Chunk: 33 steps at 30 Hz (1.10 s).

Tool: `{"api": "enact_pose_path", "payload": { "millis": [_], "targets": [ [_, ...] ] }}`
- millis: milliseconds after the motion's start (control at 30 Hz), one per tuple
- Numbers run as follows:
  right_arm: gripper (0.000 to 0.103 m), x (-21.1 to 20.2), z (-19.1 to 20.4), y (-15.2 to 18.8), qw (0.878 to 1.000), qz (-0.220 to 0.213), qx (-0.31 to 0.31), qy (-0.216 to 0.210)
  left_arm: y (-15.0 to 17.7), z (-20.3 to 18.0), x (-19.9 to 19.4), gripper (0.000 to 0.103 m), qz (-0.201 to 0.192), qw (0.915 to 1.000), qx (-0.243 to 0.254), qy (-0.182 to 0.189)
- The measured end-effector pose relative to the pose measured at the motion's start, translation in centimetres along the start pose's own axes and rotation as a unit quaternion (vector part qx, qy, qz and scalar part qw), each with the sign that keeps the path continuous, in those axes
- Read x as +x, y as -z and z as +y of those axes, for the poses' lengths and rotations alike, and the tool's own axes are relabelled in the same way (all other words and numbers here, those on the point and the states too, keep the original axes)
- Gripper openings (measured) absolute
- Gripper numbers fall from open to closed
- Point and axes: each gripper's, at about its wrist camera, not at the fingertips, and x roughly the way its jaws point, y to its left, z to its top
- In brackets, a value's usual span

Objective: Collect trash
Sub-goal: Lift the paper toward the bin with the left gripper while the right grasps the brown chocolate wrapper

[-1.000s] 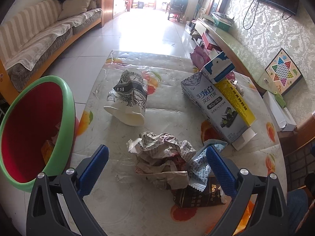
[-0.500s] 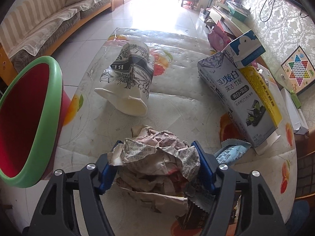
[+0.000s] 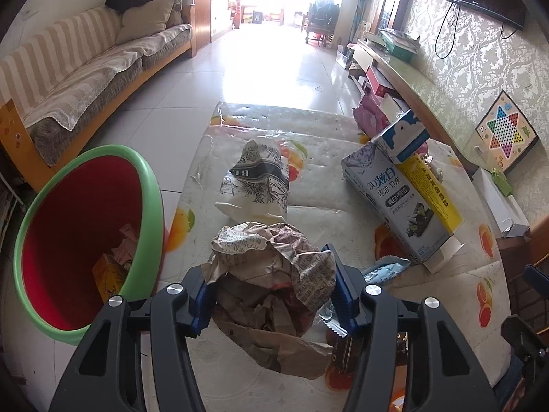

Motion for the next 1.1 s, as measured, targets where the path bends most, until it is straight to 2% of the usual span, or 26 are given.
{"api": "enact_pose_path", "payload": {
  "millis": [133, 267, 433, 533, 567, 667, 767, 900, 1100],
  "targets": [
    [0.098, 2.2, 3.1, -0.9, 0.999, 0.012, -0.024, -0.025, -0.1, 1.0, -1.7, 0.053, -0.015, 0.9999, 0.007, 0.001],
    [0.098, 5.6, 6.5, -0.8, 0.994, 0.067, -0.068, -0.058, 0.2, 2.3, -2.9, 0.053, -0.025, 0.9997, 0.006, 0.005],
    [0.098, 8.5, 10.1, 1.0, 0.974, 0.119, -0.184, -0.053, 0.8, 3.7, -3.7, 0.053, -0.032, 0.9994, -0.001, 0.011],
    [0.098, 9.8, 11.0, 1.8, 0.962, 0.141, -0.228, -0.048, 1.1, 4.3, -3.7, 0.053, -0.034, 0.9993, -0.009, 0.012],
    [0.094, 10.1, 11.1, 1.9, 0.959, 0.146, -0.237, -0.049, 1.1, 4.4, -3.7, 0.053, -0.035, 0.9992, -0.012, 0.013],
    [0.073, 10.6, 11.2, 2.2, 0.955, 0.158, -0.246, -0.056, 1.4, 4.5, -3.6, 0.054, -0.035, 0.9991, -0.016, 0.017],
    [0.07, 10.7, 11.2, 2.3, 0.955, 0.16, -0.242, -0.057, 1.5, 4.5, -3.4, 0.054, -0.035, 0.9991, -0.017, 0.018],
    [0.056, 10.1, 10.5, 2.6, 0.959, 0.155, -0.225, -0.068, 1.5, 4.5, -3.5, 0.054, -0.036, 0.9989, -0.018, 0.022],
    [0.046, 8.0, 9.4, 2.9, 0.966, 0.141, -0.201, -0.085, 1.6, 4.4, -3.9, 0.054, -0.04, 0.9988, -0.016, 0.023]
  ]
}}
